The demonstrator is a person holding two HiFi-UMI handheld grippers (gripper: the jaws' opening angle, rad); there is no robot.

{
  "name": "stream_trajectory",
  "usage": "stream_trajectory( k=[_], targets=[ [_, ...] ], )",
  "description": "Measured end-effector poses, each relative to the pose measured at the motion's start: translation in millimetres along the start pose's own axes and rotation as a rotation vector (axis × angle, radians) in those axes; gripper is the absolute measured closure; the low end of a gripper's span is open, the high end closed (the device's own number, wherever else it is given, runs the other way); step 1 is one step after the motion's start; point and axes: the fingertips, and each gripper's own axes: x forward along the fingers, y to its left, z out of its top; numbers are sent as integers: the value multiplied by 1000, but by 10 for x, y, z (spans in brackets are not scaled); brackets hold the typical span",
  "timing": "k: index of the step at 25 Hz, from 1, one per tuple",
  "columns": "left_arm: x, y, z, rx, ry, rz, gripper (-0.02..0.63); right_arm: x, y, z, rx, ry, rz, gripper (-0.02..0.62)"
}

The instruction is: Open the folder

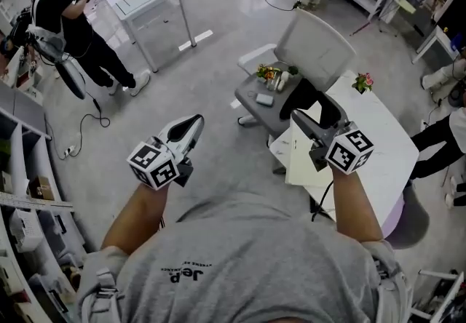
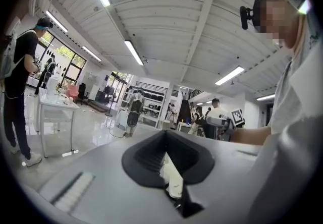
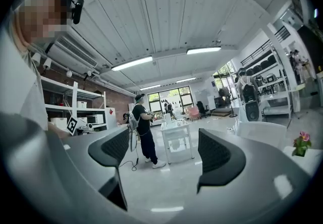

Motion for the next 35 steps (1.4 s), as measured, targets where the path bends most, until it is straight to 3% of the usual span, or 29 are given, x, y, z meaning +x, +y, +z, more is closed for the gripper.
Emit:
stream_trajectory(
  k=[8,15,19,25,30,35],
  targets=[
    [628,47,-180,20,71,-199,549,-119,-237,-182,-92,47,-126,189],
    [1153,-517,-790,0,189,-382,549,-827,-299,-822,-139,218,-211,189],
    [1405,-822,-1157,-10,252,-430,549,-1118,-339,-1248,-181,328,-167,189],
    [1689,-1171,-1729,-20,341,-481,549,-1342,-299,-2047,-264,498,-32,189],
    [1809,-1355,-2104,-10,384,-518,549,-1419,-192,-2709,-398,649,97,189],
    [1821,-1450,-2357,-26,413,-527,549,-1482,-126,-3203,-540,758,170,189]
  ],
)
